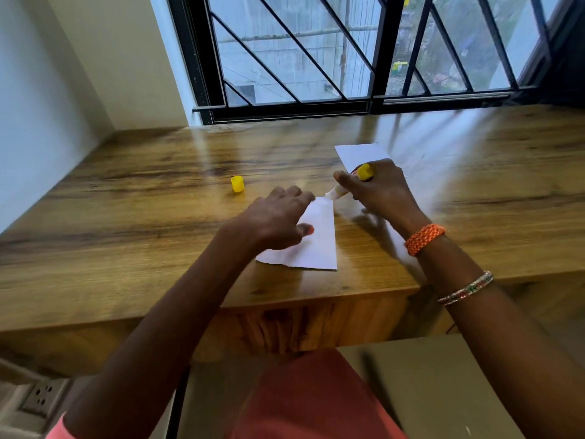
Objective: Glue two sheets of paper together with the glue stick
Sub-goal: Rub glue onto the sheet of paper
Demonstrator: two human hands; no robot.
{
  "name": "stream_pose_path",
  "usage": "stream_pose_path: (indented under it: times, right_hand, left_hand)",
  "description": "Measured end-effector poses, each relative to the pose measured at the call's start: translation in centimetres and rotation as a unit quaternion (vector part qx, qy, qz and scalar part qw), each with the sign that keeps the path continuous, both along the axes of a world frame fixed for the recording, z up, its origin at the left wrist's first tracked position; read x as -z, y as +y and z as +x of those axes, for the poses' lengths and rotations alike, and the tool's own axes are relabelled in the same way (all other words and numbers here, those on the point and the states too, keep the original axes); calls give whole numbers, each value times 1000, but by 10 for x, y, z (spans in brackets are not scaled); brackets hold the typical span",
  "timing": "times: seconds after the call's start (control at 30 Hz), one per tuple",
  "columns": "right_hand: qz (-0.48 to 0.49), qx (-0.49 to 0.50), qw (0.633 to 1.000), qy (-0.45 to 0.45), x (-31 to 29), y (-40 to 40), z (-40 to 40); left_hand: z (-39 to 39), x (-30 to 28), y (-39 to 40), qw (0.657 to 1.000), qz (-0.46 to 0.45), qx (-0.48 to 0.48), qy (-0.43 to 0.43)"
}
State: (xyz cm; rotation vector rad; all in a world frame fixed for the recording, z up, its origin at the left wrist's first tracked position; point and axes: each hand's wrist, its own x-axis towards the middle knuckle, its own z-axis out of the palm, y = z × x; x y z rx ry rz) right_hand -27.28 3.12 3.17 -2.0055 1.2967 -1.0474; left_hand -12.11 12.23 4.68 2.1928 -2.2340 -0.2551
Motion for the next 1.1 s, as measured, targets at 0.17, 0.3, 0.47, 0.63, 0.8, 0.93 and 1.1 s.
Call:
stream_pose_path:
  times: [0.17,0.3,0.47,0.63,0.8,0.93,1.1]
  right_hand:
    - [-35,14,997,65,1,-6,7]
    - [-47,6,995,88,4,-12,14]
    - [-56,11,993,107,0,-15,20]
    - [-50,17,993,104,-1,-17,26]
    - [-46,17,993,111,-3,-12,25]
    - [-43,17,992,115,-4,-3,24]
    - [-39,12,993,112,-6,11,19]
  left_hand:
    - [6,7,0,998,59,15,7]
    - [7,8,-3,999,49,14,-2]
    - [8,10,-3,999,46,18,-9]
    - [8,10,-3,999,45,20,-13]
    - [10,11,-3,999,36,18,-7]
    - [10,11,-3,999,38,18,-6]
    - [10,12,-3,999,36,16,-5]
